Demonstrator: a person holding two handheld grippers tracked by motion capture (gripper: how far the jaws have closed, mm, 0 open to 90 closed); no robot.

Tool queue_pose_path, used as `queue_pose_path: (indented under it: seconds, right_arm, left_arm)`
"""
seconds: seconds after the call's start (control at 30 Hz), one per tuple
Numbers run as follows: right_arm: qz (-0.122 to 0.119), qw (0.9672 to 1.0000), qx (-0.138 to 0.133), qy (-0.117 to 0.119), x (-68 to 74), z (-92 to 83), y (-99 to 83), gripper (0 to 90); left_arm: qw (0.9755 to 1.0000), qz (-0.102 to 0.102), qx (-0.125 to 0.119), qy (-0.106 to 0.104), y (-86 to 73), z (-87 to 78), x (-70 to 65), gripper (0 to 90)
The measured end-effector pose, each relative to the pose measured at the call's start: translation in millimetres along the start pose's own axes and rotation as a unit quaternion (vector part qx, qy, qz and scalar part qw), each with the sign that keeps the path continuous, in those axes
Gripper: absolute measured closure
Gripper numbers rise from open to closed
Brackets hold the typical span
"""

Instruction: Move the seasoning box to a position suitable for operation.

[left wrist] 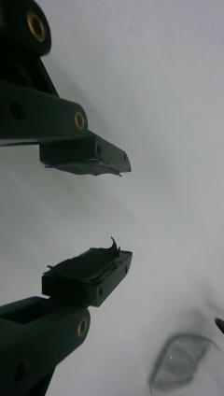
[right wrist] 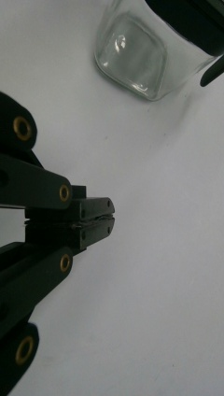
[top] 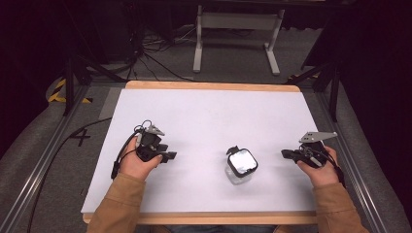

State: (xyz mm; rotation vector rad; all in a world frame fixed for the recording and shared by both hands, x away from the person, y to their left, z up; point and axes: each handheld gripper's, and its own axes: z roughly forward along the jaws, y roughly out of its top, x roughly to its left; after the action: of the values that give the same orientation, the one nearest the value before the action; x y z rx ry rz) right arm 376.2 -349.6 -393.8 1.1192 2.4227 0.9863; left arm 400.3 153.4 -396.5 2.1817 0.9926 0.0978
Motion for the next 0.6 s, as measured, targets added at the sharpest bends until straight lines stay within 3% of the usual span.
queue_pose_path:
  seconds: [0.33,0.6]
  right_arm:
    - [-0.019,0.9993,0.015,0.027,14.1,8.0,3.9,90.0]
    - [-0.077,0.9936,0.045,0.069,44.5,29.8,10.2,90.0]
  left_arm:
    - [1.0000,0.006,-0.005,0.004,0.3,-1.6,-1.5,52.3]
    - [1.0000,0.005,-0.006,0.001,0.1,-2.4,-1.7,52.4]
